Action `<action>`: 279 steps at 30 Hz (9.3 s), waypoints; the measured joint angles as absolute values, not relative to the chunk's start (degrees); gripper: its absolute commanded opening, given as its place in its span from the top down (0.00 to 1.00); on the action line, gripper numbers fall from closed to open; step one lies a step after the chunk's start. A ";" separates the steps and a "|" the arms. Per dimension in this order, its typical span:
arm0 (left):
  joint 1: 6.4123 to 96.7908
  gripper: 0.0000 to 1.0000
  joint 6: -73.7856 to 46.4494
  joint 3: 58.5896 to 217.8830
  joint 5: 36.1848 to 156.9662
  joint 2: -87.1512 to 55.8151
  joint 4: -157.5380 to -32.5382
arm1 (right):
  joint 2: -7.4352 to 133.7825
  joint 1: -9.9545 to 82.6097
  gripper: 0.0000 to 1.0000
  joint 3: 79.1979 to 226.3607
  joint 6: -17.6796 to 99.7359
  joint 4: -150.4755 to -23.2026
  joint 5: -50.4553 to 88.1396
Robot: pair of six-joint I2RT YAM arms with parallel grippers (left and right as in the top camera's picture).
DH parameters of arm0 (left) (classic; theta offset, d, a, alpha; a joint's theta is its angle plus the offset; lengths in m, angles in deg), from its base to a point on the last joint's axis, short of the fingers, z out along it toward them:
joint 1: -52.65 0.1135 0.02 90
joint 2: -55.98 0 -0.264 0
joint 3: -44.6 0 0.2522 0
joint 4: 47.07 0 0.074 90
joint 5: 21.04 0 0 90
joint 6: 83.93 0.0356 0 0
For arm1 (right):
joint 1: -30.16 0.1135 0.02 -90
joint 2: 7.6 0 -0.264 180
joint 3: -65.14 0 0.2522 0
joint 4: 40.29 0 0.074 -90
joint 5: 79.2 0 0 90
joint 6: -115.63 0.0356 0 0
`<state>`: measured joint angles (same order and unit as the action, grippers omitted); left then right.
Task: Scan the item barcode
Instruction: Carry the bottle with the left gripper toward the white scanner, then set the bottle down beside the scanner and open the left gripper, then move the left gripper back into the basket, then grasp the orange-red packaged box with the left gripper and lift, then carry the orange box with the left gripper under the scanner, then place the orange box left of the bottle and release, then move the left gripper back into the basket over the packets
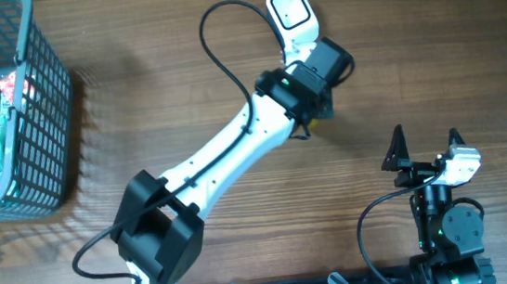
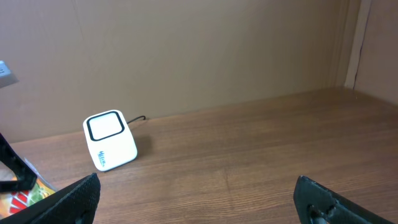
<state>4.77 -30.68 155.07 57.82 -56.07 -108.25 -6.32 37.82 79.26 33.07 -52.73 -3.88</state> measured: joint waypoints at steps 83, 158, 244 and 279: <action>79.96 0.00 -12.11 168.64 62.87 -37.71 -117.19 | -6.32 37.82 0.00 79.26 33.07 -52.73 -3.88; 72.18 0.49 -8.37 168.53 72.07 -21.03 -120.42 | -6.32 37.82 0.00 79.26 33.07 -52.73 -3.88; 8.05 0.00 -22.95 143.04 57.87 -58.04 -101.56 | -6.32 37.82 0.00 79.26 33.07 -52.73 -3.88; 82.54 0.00 -3.32 153.36 46.54 -15.81 -111.88 | -6.32 37.82 0.00 79.26 33.07 -52.73 -3.88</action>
